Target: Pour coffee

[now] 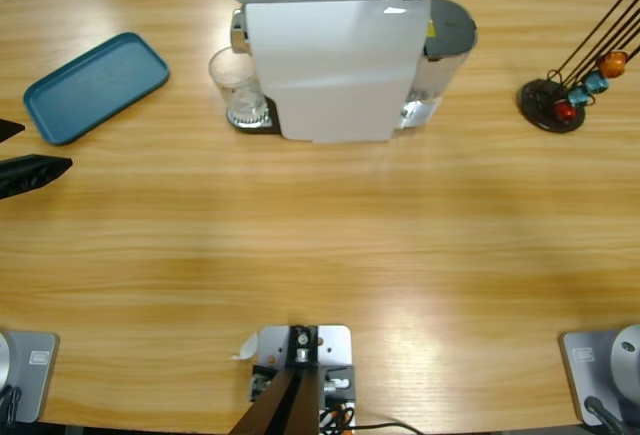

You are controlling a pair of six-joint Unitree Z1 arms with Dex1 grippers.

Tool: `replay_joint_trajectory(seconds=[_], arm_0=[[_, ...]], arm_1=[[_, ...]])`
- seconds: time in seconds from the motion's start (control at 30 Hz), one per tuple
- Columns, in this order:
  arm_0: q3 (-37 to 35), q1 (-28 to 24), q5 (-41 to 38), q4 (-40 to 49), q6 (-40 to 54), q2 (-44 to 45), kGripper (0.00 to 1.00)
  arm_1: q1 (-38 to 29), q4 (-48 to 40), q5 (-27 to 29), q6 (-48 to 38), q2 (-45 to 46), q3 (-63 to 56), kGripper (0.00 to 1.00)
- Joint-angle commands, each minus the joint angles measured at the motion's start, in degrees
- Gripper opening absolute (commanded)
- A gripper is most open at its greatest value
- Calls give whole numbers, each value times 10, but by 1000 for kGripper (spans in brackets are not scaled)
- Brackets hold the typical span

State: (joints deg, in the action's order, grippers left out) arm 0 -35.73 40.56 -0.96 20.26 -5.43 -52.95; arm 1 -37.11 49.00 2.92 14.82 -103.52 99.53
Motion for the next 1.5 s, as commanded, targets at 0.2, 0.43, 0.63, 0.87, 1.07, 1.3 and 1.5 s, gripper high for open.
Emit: replay_joint_trajectory(seconds=[0.2,0.43,0.63,0.87,1.07,1.3,1.5], arm_0=[[22,2,-10,-7,6,4,982],[22,2,-10,-7,5,3,982],[25,2,-6,-10,5,14,996],[32,2,-7,-17,4,27,996],[32,2,-7,-17,4,27,995],[32,2,-6,-17,4,25,996],[32,2,-4,-18,4,21,996]], arm_1=[[-14,-19,-15,-6,-36,-84,0],[-15,18,0,-8,18,11,0],[-15,97,0,-13,43,81,999],[-15,116,-16,-25,82,58,1000],[-15,115,-25,-26,76,68,1000],[-15,119,-58,-30,82,50,1000],[-20,117,-67,-34,110,15,1000]])
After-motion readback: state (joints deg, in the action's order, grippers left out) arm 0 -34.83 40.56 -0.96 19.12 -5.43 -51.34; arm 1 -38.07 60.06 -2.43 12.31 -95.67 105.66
